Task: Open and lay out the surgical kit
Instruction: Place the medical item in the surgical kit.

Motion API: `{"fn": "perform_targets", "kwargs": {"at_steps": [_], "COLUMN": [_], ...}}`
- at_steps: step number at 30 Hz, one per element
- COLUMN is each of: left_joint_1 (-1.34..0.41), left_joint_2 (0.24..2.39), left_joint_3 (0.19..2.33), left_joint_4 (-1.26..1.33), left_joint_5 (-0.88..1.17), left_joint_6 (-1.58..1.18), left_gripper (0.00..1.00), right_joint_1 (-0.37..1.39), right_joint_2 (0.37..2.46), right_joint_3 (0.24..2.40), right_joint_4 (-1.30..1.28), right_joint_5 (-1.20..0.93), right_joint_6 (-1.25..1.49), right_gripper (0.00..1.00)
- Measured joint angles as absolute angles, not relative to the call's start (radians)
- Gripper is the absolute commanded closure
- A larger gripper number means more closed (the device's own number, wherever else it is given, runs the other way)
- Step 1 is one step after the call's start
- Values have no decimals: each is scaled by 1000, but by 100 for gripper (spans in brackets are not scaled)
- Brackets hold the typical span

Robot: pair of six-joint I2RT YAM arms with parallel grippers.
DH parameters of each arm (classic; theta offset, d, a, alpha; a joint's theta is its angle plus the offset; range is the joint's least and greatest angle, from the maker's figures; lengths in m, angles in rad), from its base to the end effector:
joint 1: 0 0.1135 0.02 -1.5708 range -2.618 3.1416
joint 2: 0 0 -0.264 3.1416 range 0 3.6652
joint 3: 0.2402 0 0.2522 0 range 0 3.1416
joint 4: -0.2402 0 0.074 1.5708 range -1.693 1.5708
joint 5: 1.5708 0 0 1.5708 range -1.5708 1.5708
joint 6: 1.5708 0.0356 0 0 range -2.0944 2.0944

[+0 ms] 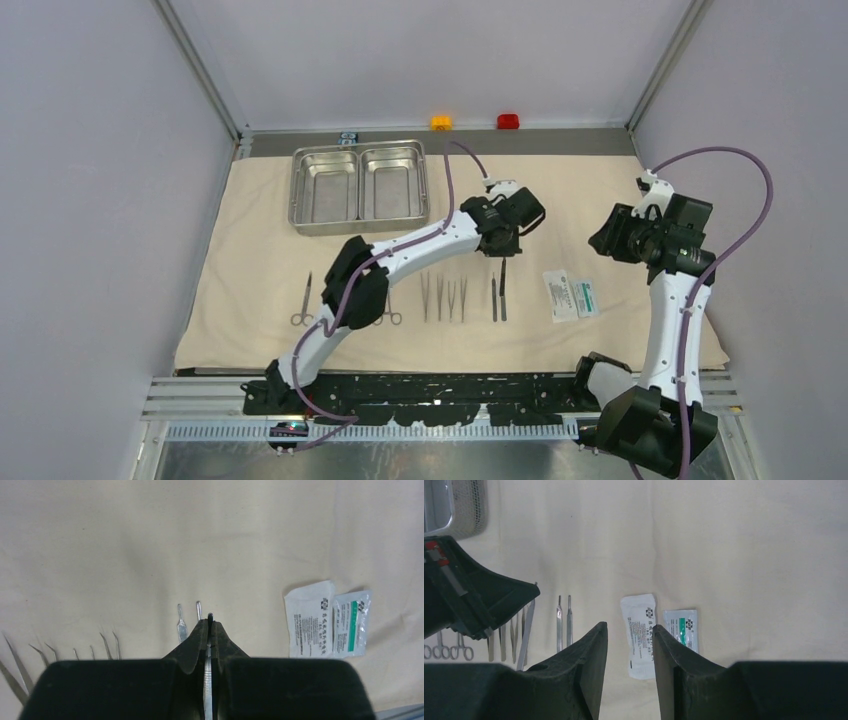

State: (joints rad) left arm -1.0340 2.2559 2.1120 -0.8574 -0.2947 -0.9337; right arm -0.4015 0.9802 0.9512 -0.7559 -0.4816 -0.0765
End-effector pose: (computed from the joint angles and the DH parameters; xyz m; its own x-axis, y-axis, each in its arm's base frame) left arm 0.2627 -0.4213 0.2512 -0.8528 -0.0710 -0.5174 0.0953 0.9529 -0.2879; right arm 0.1853 -0.0607 0.3111 -0.6521 0.2033 -0.7304 -0.0051 0.9622 0.2723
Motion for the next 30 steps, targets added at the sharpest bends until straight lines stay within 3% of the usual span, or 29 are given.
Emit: {"fn": "perform_targets", "kwargs": {"at_steps": [16,30], "left_joint_1": [-1077,-1100], "left_joint_2": [2446,2513], "left_joint_3": [2330,2339], "left_joint_4": [-935,-957], "left_joint_5": [-315,-338], "left_joint_6": [-1057,-1128], "left_gripper": [100,100], "right_joint_1": [-445,-456], "right_joint_2": [986,986], "right_joint_3": [916,912], "right_joint_4": [-762,-765], "right_joint_5": [-505,-526], "right_joint_6": [-78,-82], "right_gripper": [56,56]}}
